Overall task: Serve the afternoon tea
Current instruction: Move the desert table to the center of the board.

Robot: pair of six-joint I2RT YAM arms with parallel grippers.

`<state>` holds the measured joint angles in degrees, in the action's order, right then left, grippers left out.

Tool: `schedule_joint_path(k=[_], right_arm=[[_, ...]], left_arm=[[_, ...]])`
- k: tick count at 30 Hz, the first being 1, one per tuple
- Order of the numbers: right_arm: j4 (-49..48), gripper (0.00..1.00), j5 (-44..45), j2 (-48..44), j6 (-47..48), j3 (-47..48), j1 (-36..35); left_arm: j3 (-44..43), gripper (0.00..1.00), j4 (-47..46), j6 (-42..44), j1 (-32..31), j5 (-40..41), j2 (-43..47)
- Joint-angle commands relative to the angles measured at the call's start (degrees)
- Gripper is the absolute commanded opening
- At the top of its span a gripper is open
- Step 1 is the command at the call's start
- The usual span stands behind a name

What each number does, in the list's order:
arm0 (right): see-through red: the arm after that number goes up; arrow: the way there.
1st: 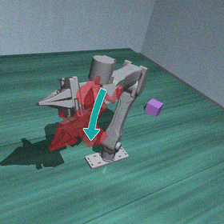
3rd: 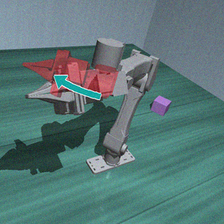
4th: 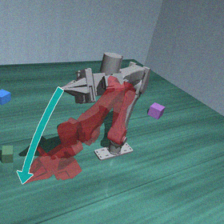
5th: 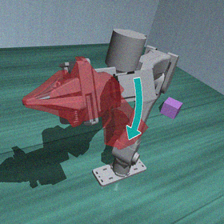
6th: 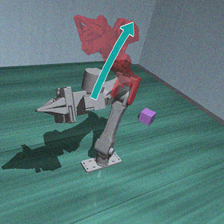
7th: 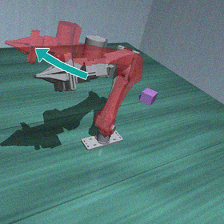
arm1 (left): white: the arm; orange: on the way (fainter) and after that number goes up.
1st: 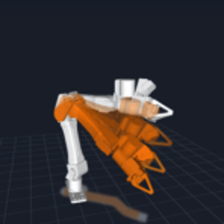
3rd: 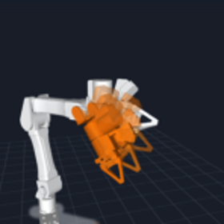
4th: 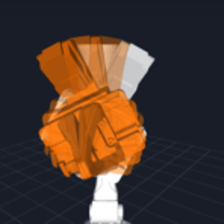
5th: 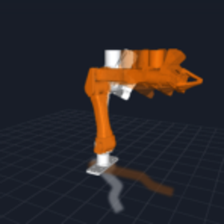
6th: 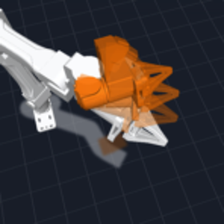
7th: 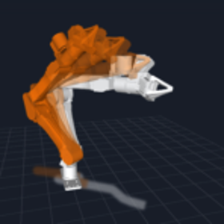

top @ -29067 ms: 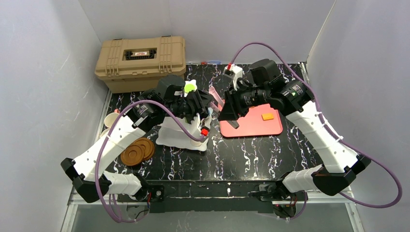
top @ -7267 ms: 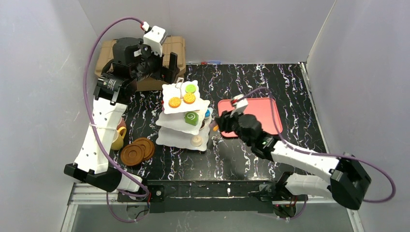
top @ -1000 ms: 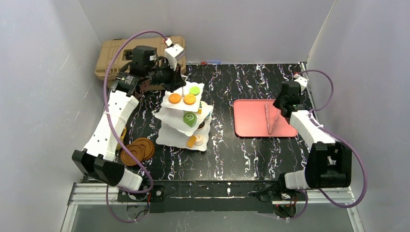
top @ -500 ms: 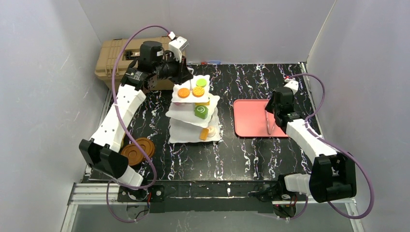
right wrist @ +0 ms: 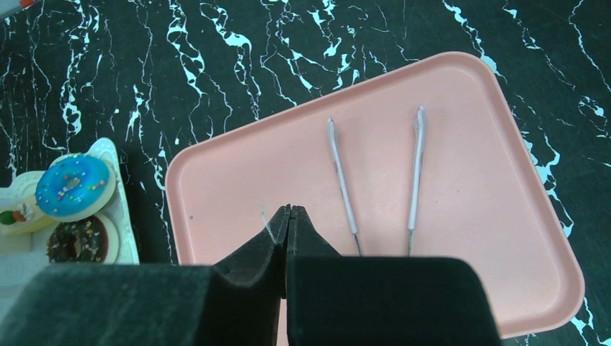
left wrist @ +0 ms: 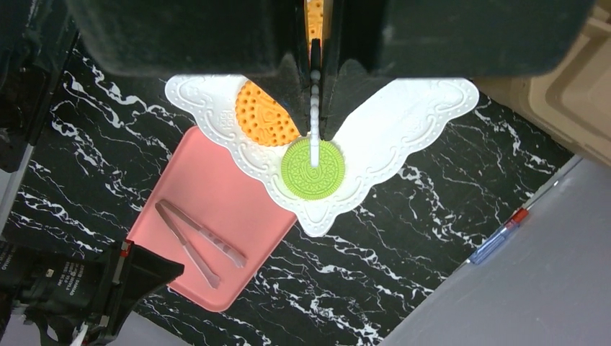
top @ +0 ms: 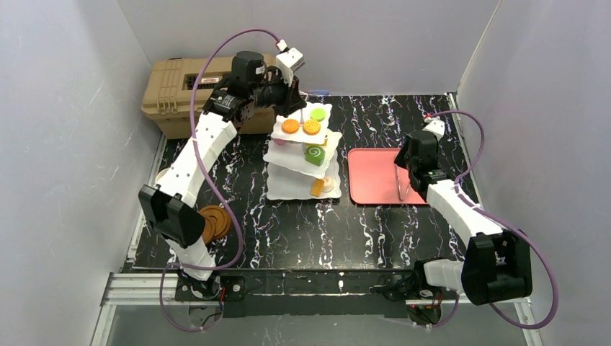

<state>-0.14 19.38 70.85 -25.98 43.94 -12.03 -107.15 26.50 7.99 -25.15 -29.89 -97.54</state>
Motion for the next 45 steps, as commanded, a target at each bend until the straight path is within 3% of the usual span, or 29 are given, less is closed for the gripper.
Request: schedule_joint_path(k=[1,17,24,33,34,36,39,45], right_arm=[[-3.21,0.07,-0.78,-1.14,-0.25,-0.82,-0.18],[-4.3,0.06,-1.75,-3.64,-0.93,-3.8,-0.44],[-3.78,0.06,-1.29,-4.75,-0.5,-3.99,-0.45],[-3.23,0.06,-1.53,-5.77,-0.49,-4.36,-0.45],[-3.08,0.06,-1.73,-6.0,-0.55,-4.34,-0.49],[-2.75,0.07,-2.52,-6.5,-0.56,-4.28,-0.72],[-1.44,0.13,-3.15,-7.51,-0.25,-3.77,-2.33],[0.05,0.32,-0.2,-10.28,-2.39,-4.23,-15.11]], left_arm=[[-6.0,0.0,-7.42,2.67,-0.57,-3.28,0.03],[-10.71,0.0,-11.4,9.41,-2.59,-2.78,-5.58],[-16.83,0.0,-11.39,8.42,-3.19,-1.75,-9.77],[-17.36,0.0,-13.01,9.41,-3.42,-0.17,-10.8],[-17.12,0.1,-12.91,9.42,-3.46,-0.05,-10.59],[-16.87,0.5,-12.04,9.15,-3.42,0.11,-9.98],[-16.33,0.96,-8.39,9.53,-3.42,0.97,-7.9],[-11.34,0.98,1.9,9.61,-2.84,4.47,2.49]])
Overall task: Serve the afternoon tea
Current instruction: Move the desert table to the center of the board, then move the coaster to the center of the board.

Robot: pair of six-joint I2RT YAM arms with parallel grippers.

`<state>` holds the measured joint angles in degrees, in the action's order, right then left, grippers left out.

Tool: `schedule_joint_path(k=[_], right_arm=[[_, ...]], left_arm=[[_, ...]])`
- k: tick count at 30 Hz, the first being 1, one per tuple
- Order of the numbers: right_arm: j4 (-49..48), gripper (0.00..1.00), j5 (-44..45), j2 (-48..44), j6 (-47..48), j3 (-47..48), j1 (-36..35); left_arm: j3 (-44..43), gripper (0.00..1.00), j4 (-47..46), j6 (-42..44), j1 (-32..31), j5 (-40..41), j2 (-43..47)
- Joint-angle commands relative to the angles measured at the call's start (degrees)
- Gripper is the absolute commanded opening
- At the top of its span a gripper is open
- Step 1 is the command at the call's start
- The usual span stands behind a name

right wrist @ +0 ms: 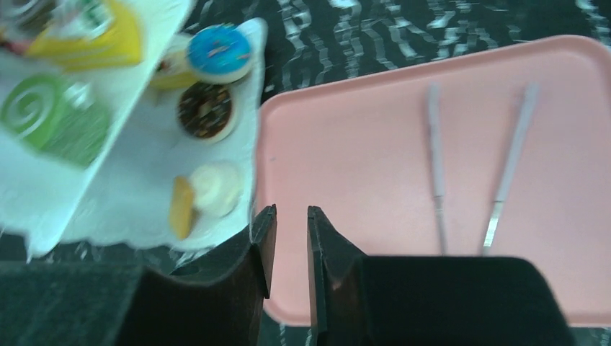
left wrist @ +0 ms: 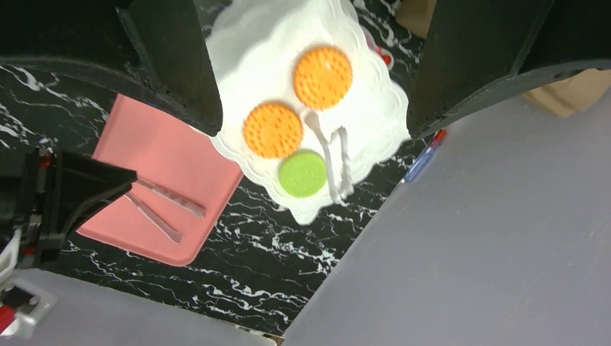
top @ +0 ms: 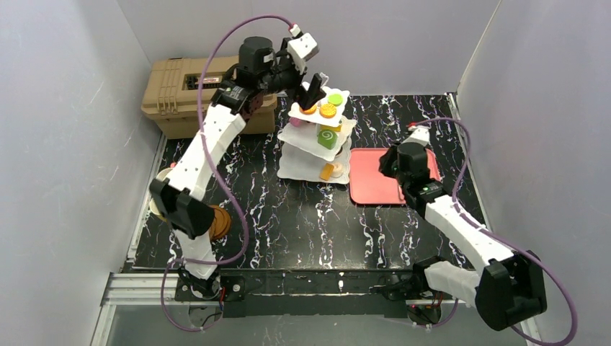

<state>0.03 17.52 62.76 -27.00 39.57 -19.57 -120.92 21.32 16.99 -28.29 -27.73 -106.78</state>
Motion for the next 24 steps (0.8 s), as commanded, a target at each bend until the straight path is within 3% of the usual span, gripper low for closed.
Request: schedule_joint_path(k=[1,7,12,16,19,24], right_arm=[[-0.12,0.34,3.02,-2.02,-2.14,0.08,-10.78],[-1.19,0.53,11.55,4.2,-3.67,3.19,-33.28],[-5.4,0.69,10.25,16.82,1.2,12.21,-46.54],[-9.2,0.86,0.86,29.03,7.6,21.99,-50.57],[-9.32,0.94,-6.31,39.7,9.6,31.56,-50.81],[-8.11,0.98,-12.67,54.51,10.51,47.38,-51.29]], left_arm=[[3.32,0.98,9.37,0.07,1.03,2.95,13.43],[8.42,0.98,20.52,-5.11,11.26,2.9,23.35],[14.85,0.98,28.14,1.02,23.34,-2.26,30.38],[17.83,0.98,37.42,7.36,36.2,-10.99,31.28],[21.42,0.98,39.01,9.52,44.11,-13.79,31.47],[24.44,0.98,37.74,9.15,52.57,-17.12,32.89]])
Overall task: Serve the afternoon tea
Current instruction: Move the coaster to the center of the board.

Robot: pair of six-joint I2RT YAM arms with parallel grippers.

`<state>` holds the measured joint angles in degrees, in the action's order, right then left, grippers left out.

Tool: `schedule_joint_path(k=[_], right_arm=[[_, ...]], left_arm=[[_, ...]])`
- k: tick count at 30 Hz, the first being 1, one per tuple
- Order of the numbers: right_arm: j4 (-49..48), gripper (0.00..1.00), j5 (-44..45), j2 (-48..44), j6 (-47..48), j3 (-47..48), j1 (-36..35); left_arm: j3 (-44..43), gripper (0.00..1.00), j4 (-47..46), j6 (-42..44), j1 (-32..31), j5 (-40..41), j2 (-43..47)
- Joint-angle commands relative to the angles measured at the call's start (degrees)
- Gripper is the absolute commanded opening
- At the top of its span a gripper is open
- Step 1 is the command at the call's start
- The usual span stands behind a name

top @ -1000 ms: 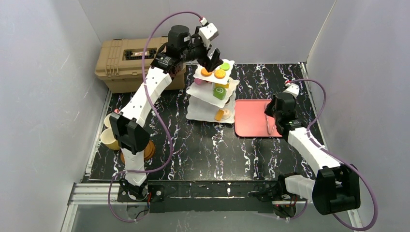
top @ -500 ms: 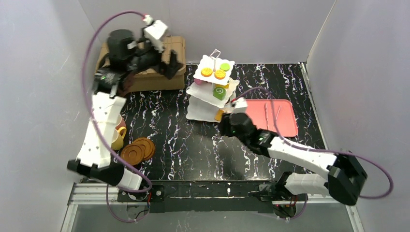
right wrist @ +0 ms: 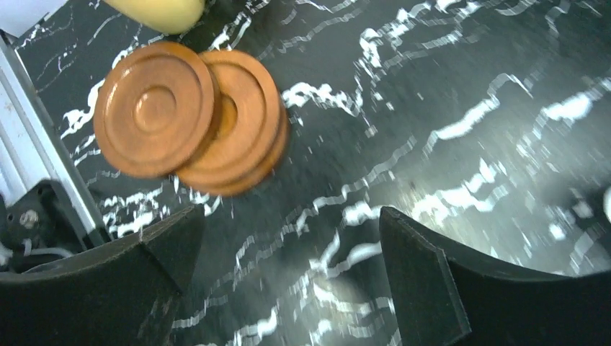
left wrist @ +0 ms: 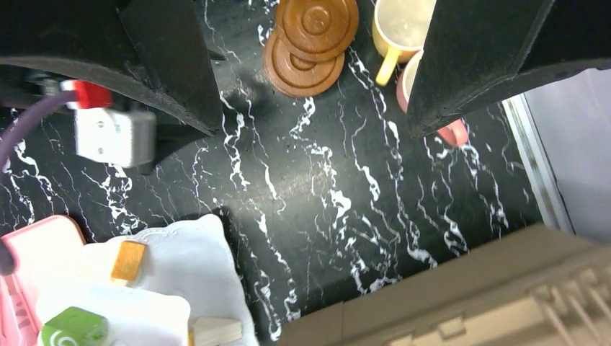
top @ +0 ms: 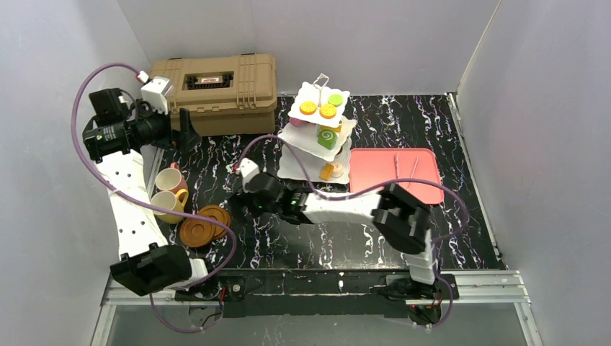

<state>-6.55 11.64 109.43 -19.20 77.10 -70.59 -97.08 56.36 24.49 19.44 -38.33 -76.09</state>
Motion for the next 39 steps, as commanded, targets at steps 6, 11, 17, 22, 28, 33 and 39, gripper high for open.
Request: schedule_joint_path(k=[6,11,17,22,28,33,39], right_arm=[[0.02,0.98,-5.5,19.24,4.35,22.93,-1.91],[1.98,0.98,-3.26,26.06,6.09,31.18,-2.36],[4.36,0.98,-2.95,31.78,6.91,36.65,-2.8],[5.66,0.91,0.92,31.86,8.91,34.57,-2.76],[1.31,0.8,5.01,23.61,8.65,20.39,-0.91],[-2.33,0.74,6.05,16.45,7.53,10.0,0.93],[-2.4,0.72,9.75,9.75,7.03,1.75,2.07]], left_arm=[[0.73,0.98,2.61,1.27,10.69,-7.82,2.0],[0.26,0.98,2.66,2.26,14.66,-8.62,1.07],[-0.05,0.98,3.01,3.36,16.44,-9.35,0.51],[0.57,0.98,2.86,4.25,16.53,-10.54,0.73],[1.54,0.98,4.04,6.5,16.5,-12.41,0.02],[2.11,0.98,5.82,10.26,16.51,-14.95,0.75],[2.59,0.98,9.87,15.44,16.44,-17.51,0.78]])
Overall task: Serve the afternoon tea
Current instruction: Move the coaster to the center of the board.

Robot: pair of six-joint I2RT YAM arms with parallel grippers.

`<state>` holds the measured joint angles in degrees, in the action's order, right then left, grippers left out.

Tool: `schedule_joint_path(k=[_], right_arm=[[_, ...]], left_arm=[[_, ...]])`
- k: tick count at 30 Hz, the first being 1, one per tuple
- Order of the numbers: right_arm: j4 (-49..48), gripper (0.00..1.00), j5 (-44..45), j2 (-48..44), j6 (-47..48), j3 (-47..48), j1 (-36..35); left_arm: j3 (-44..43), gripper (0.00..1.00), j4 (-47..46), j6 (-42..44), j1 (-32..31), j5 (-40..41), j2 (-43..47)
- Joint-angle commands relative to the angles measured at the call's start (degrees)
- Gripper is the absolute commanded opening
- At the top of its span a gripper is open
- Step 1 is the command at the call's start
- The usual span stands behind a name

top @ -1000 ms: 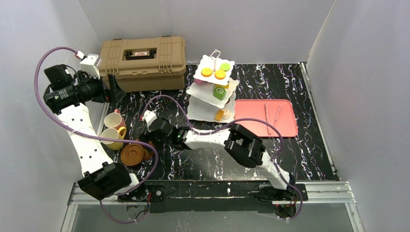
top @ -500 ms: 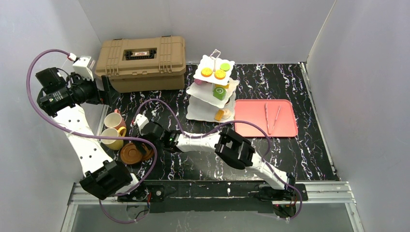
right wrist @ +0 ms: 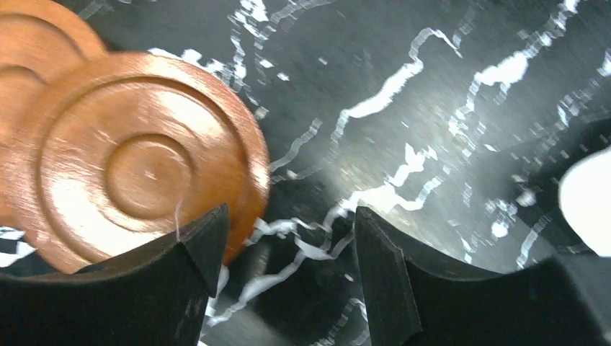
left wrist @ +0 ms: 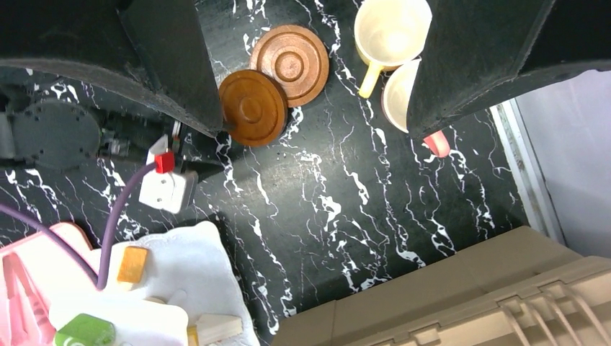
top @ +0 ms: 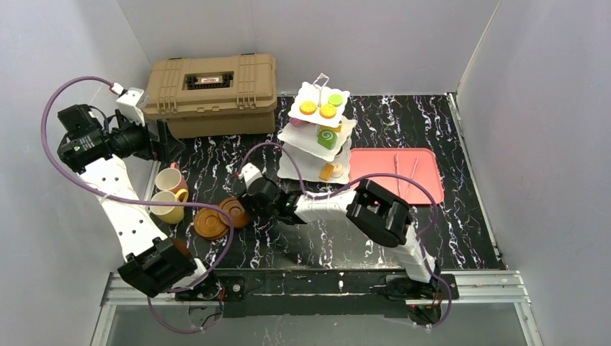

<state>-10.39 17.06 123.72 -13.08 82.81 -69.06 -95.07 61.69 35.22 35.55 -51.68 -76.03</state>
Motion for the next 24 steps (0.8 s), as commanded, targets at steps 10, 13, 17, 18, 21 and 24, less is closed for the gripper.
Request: schedule_joint_path(k=[10,13,17,18,21,24], right_arm=[[6.09,0.7,12.68,-16.86,2.82,-17.12,2.52],[9.18,0.69,15.43,-19.54,3.14,-19.23,2.65],[13.04,0.68,18.11,-24.2,2.63,-23.93,3.49],[13.44,0.68,18.41,-26.08,2.25,-25.73,3.98],[13.2,0.67,17.6,-31.97,-0.11,-30.74,5.43],[6.82,0.66,13.17,-35.79,-1.03,-32.3,5.19]], left_arm=[[0.93,0.98,13.37,17.04,-1.23,-6.53,-2.12],[-0.1,0.98,16.67,20.37,-1.86,-6.98,-3.33],[0.33,0.98,21.46,28.42,-3.82,-4.57,-2.88],[0.66,0.98,24.09,32.06,-4.68,-3.25,-2.91],[3.19,0.98,30.0,42.42,-8.49,3.25,-2.98],[7.68,0.98,27.73,44.92,-10.08,7.26,-1.77]])
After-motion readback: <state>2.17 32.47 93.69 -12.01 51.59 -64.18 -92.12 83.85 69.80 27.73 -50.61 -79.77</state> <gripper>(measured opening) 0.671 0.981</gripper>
